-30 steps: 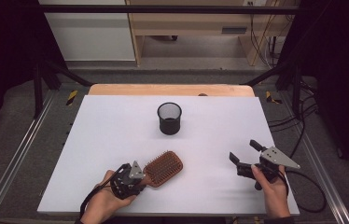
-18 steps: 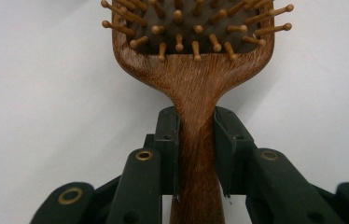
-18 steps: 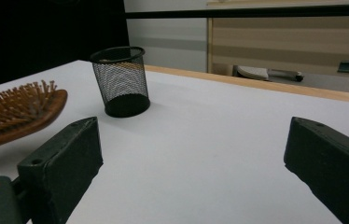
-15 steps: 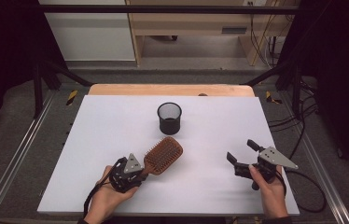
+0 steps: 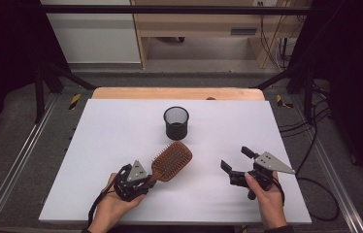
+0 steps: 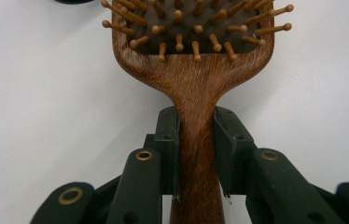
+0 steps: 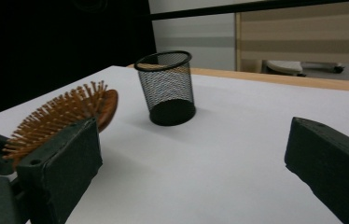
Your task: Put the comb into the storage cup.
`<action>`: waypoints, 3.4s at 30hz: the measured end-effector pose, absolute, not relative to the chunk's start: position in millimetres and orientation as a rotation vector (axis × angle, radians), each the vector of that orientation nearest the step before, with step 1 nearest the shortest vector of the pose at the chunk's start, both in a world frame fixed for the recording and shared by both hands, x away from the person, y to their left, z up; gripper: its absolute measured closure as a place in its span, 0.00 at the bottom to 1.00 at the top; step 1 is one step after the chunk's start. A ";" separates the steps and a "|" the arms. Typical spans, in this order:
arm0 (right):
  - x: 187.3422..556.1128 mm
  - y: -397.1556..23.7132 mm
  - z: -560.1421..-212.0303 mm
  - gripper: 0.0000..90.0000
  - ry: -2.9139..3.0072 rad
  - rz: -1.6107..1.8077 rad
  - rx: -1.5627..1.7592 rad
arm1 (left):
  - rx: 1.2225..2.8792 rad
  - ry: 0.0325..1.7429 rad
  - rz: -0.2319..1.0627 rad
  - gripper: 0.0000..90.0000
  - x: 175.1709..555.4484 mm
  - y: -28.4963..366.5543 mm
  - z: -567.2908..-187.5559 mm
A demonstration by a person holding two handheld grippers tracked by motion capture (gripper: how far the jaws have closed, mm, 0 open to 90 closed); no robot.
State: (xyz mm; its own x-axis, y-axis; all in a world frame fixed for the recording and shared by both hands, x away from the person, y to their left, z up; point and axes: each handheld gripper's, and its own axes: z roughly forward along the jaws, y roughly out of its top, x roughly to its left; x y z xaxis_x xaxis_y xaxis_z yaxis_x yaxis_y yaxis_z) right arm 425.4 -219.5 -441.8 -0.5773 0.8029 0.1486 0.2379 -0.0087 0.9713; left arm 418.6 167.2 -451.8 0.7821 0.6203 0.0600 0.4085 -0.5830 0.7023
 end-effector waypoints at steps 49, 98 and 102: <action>446.7 -76.6 -405.7 0.07 2.048 1.951 1.041 | 1.996 0.733 0.623 0.81 399.2 178.4 -419.3; 461.5 -74.8 -394.9 0.33 2.046 2.016 1.088 | 2.009 0.712 0.664 0.81 406.0 173.5 -436.1; 460.7 -74.1 -393.9 0.34 2.039 2.022 1.086 | 2.008 0.710 0.667 0.81 405.8 174.1 -435.7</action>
State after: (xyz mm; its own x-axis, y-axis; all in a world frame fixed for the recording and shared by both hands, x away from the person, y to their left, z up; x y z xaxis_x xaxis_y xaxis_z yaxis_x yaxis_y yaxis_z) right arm 460.7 -74.1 -393.9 -0.7476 0.5162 0.4179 0.4221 -0.1165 0.8990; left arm 405.8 174.1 -435.7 0.6923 0.6980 0.1829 0.2264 -0.4508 0.8634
